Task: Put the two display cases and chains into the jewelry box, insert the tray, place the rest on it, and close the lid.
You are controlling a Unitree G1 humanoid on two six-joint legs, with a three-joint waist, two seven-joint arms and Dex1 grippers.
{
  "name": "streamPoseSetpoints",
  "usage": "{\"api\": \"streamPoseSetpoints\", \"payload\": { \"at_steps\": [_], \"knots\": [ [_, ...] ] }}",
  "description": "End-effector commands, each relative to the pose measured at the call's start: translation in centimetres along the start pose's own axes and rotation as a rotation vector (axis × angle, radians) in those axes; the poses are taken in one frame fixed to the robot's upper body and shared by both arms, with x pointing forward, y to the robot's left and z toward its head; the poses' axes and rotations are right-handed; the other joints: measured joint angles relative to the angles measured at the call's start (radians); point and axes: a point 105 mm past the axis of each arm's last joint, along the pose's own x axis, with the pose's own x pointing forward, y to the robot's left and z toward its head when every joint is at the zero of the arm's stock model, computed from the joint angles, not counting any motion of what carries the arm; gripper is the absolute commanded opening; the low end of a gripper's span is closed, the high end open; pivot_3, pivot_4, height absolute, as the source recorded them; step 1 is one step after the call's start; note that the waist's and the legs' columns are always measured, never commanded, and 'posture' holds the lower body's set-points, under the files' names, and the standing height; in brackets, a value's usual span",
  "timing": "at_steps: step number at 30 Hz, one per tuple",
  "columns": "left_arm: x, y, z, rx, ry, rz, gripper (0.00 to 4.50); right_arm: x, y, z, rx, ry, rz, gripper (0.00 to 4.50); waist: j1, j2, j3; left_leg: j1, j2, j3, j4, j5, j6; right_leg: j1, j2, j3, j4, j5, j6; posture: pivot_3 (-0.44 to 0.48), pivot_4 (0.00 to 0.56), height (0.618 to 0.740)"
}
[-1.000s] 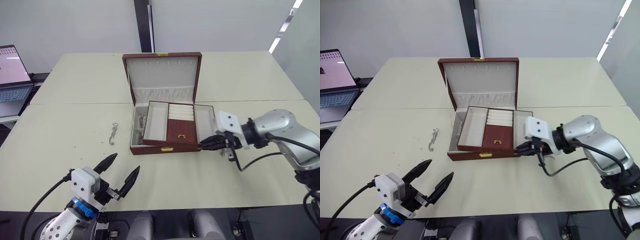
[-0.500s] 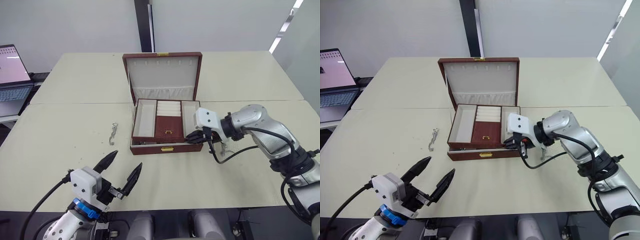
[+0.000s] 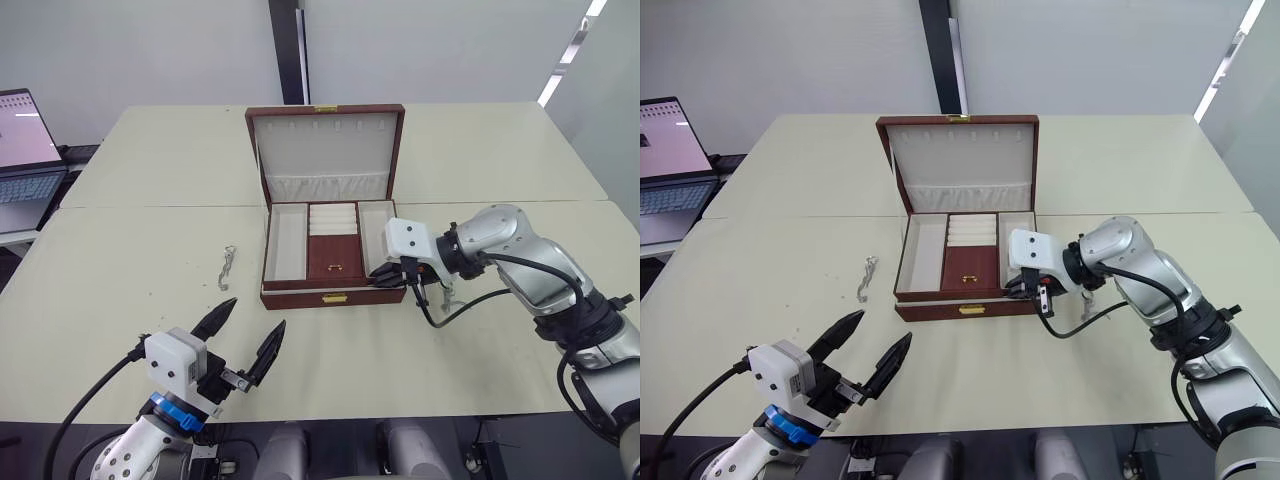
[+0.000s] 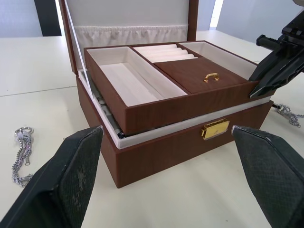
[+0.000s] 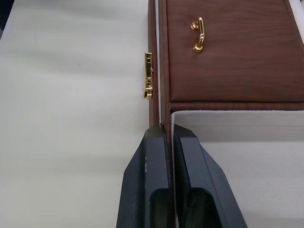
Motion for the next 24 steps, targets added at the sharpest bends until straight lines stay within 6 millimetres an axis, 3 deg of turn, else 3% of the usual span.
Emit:
{"api": "streamPoseSetpoints", "payload": {
  "at_steps": [1, 18, 24],
  "knots": [
    [-0.1, -0.3, 1.1, 0.022, -0.027, -0.009, 4.5, -0.3, -0.4, 1.1, -0.051, -0.002, -0.007, 0.02, 0.0, 0.0, 0.0, 0.0, 0.0, 0.0, 0.0, 0.0, 0.0, 0.0, 0.0, 0.0, 0.0, 0.0, 0.0, 0.0, 0.15, 0.74],
    [0.2, -0.3, 0.9, 0.02, -0.028, 0.003, 4.5, -0.1, -1.2, 0.8, -0.047, 0.015, -0.006, 0.02, 0.0, 0.0, 0.0, 0.0, 0.0, 0.0, 0.0, 0.0, 0.0, 0.0, 0.0, 0.0, 0.0, 0.0, 0.0, 0.0, 0.15, 0.74],
    [0.0, -0.2, 0.8, 0.023, -0.025, 0.006, 4.5, -1.2, -1.0, 2.3, -0.021, -0.063, 0.011, 1.55, 0.0, 0.0, 0.0, 0.0, 0.0, 0.0, 0.0, 0.0, 0.0, 0.0, 0.0, 0.0, 0.0, 0.0, 0.0, 0.0, 0.15, 0.74]
  ]
}}
